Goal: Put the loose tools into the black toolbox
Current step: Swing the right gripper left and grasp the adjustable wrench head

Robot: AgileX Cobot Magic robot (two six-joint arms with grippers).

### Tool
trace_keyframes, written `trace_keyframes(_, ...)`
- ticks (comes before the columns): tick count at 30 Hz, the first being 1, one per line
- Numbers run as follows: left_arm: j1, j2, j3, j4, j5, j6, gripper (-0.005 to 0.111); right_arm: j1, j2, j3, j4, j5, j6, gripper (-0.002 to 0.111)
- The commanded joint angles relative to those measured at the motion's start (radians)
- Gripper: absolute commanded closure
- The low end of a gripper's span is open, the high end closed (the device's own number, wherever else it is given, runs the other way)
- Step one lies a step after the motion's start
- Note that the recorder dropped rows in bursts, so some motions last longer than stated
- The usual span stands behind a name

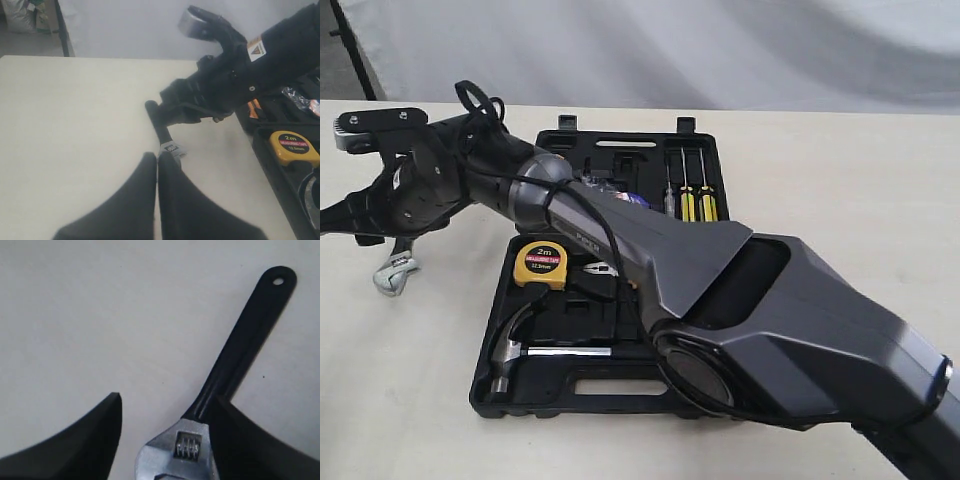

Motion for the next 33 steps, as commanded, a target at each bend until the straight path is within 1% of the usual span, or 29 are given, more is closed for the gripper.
trace_keyframes(1, 0.003, -0.008, 0.009, -0.014, -0.017, -0.010, 0.105, -0.006, 0.023, -0.007, -0.001, -0.058, 0.023, 0.055)
trace_keyframes(17, 0.003, -0.008, 0.009, -0.014, -0.017, -0.010, 0.105, -0.008, 0.055, -0.007, -0.042, -0.085, 0.035, 0.055)
trace_keyframes(20, 0.003, -0.008, 0.009, -0.014, -0.017, -0.010, 0.105, -0.008, 0.055, -0.007, -0.042, -0.048, 0.039, 0.055)
trace_keyframes(26, 0.003, -0.008, 0.009, -0.014, -0.017, -0.010, 0.105, -0.008, 0.055, -0.007, -0.042, 0.028, -0.025, 0.055)
trace_keyframes(31, 0.003, -0.008, 0.009, -0.014, -0.017, -0.010, 0.105, -0.010, 0.057, -0.007, -0.052, 0.097, -0.039, 0.061)
trace_keyframes(33, 0.003, -0.008, 0.009, -0.014, -0.017, -0.010, 0.105, -0.014, 0.057, -0.007, -0.051, 0.144, -0.039, 0.061)
